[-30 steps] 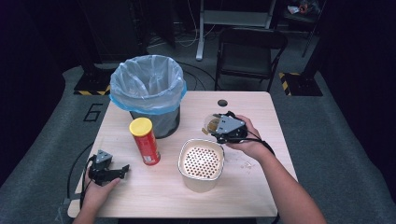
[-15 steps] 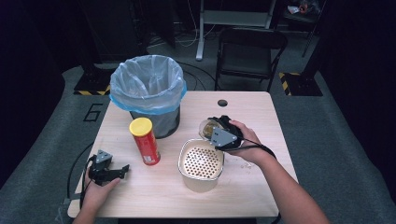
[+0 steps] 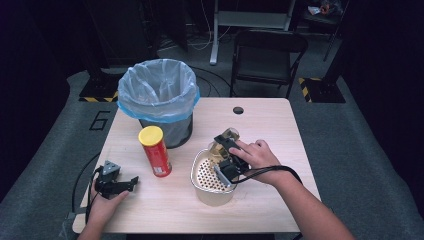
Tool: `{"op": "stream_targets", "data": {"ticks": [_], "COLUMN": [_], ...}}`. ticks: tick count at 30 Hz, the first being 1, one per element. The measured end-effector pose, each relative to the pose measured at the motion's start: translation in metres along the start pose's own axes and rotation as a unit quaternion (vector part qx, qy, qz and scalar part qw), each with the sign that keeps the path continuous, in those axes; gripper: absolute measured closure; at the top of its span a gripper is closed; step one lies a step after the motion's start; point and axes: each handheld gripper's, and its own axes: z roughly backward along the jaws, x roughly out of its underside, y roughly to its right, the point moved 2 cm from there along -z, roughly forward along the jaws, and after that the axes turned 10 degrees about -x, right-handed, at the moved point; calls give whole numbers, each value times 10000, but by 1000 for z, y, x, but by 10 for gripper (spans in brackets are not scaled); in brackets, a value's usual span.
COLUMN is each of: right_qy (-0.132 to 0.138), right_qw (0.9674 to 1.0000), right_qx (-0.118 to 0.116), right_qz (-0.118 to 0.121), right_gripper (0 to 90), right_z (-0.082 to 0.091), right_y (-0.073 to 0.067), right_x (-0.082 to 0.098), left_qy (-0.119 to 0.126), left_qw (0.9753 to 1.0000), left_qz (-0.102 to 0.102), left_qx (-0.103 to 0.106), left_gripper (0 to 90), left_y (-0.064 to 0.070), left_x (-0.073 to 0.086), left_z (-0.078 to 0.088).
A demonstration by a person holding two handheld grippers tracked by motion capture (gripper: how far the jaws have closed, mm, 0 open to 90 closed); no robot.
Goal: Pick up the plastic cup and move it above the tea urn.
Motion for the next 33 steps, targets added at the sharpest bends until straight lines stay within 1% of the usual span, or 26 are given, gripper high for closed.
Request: {"op": "stream_targets", "data": {"ticks": [1,2,3,4,5,7,8,9,10,11,13,14,15,16,17,18,19,20,21,22,25,27,29,30,31,33], "right_qy": [-213,-213,-296,-460,-460,-668,-668,-630,-647,-638,-650,-635,-605,-547,-600,-589,-576,-567,-572,-558,-560,-525,-535,-505,-518,-518], "right_qw": [9986,9986,9974,9939,9939,9874,9874,9885,9880,9863,9826,9829,9836,9857,9837,9835,9844,9838,9828,9833,9836,9833,9842,9846,9868,9870], "right_qx": [221,221,255,373,373,514,514,616,647,387,491,498,403,419,333,313,400,522,470,348,475,370,456,428,490,493], "right_qz": [438,438,607,935,935,1340,1340,1230,1244,1469,1666,1656,1649,1539,1662,1684,1617,1619,1691,1694,1648,1704,1626,1620,1454,1438], "right_gripper": [388,388,388,388,388,386,386,386,386,386,385,384,385,384,384,384,383,383,382,382,382,381,381,381,380,380], "right_z": [1,1,2,3,3,4,4,3,3,2,6,7,7,7,9,9,9,10,11,10,12,11,12,12,13,13], "right_y": [-1,-1,-2,-3,-3,-7,-7,-12,-13,-13,-8,-7,-7,-7,-5,-5,-5,-6,-6,-7,-7,-6,-7,-7,-10,-10], "right_x": [-4,-4,-6,-9,-9,-13,-13,-15,-15,-16,-19,-19,-19,-19,-19,-19,-19,-19,-19,-20,-20,-20,-20,-20,-19,-19], "left_qy": [1,1,1,1,1,0,1,1,1,2,1,0,3,0,1,2,2,2,3,0,2,2,1,1,2,0], "left_qw": [10000,10000,10000,10000,10000,10000,10000,10000,10000,10000,10000,10000,10000,10000,10000,10000,10000,10000,10000,10000,10000,10000,10000,10000,10000,10000], "left_qz": [1,1,2,2,2,1,0,1,2,4,2,-2,2,3,0,2,2,2,3,0,0,2,1,0,1,0], "left_qx": [0,0,0,-1,-1,0,-1,-1,0,-1,0,0,-1,-1,-1,-1,0,-1,-1,0,-1,0,0,-1,-2,0], "left_gripper": [138,138,138,138,138,138,138,138,138,138,138,138,138,138,138,138,138,138,138,138,138,138,138,138,138,138], "left_y": [0,0,0,0,0,0,0,0,0,0,0,0,0,0,0,0,0,0,0,0,0,0,0,0,0,0], "left_x": [0,0,0,0,0,0,0,0,0,0,0,0,0,0,0,0,0,0,0,0,0,0,0,0,0,0], "left_z": [0,0,0,0,0,0,0,0,0,0,0,0,0,0,0,0,0,0,0,0,0,0,0,0,0,0]}}
